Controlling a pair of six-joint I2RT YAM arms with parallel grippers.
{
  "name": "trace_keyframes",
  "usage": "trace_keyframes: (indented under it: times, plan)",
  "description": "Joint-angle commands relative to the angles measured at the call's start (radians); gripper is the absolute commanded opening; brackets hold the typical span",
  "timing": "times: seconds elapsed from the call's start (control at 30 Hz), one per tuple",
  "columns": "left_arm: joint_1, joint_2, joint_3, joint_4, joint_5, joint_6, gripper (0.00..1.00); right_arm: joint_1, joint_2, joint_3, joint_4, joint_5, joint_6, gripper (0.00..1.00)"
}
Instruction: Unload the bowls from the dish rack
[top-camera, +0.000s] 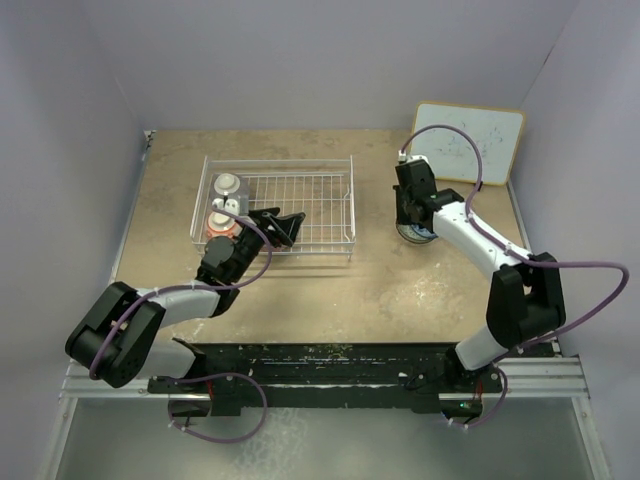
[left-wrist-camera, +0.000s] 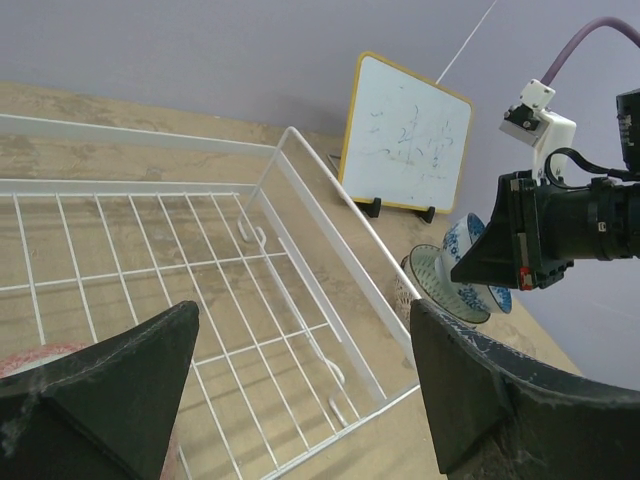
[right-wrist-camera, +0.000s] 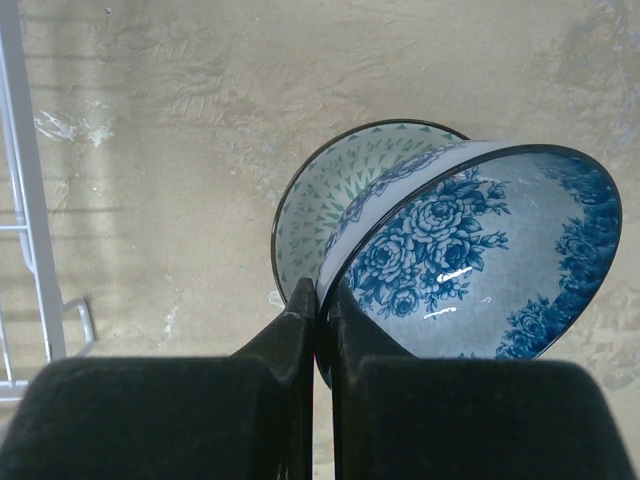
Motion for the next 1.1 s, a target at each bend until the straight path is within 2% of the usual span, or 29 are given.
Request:
trace_keyframes:
  times: [0.0, 0.3, 0.37, 0.43, 0.57, 0.9, 1.07]
  plan:
    - [0.0, -0.002, -0.007, 0.036, -0.017, 0.024, 0.88, 0.0, -0.001, -0.014, 0.111, 0.01, -0.012, 0.0]
    - [0.0, -0.014, -0.003, 0.003, -0.026, 0.033, 0.88, 0.0, 0.04, -0.005, 0.104, -0.007, -0.005, 0.03]
    - [0.0, -0.012, -0.002, 0.001, -0.025, 0.032, 0.88, 0.0, 0.038, -0.004, 0.103, -0.016, -0.003, 0.09]
    - [-0.001, -0.011, 0.001, 0.001, -0.023, 0.031, 0.88, 0.0, 0.029, -0.002, 0.102, -0.03, -0.002, 0.21]
    - [-0.001, -0.011, 0.009, -0.016, -0.022, 0.032, 0.88, 0.0, 0.011, 0.006, 0.097, -0.052, 0.001, 0.3]
    - [-0.001, -0.048, -0.007, -0.051, -0.026, 0.032, 0.88, 0.0, -0.037, -0.005, 0.093, -0.04, 0.005, 0.32]
    - [-0.001, -0.058, -0.011, -0.062, -0.038, 0.058, 0.88, 0.001, -0.067, -0.004, 0.108, -0.05, 0.008, 0.29]
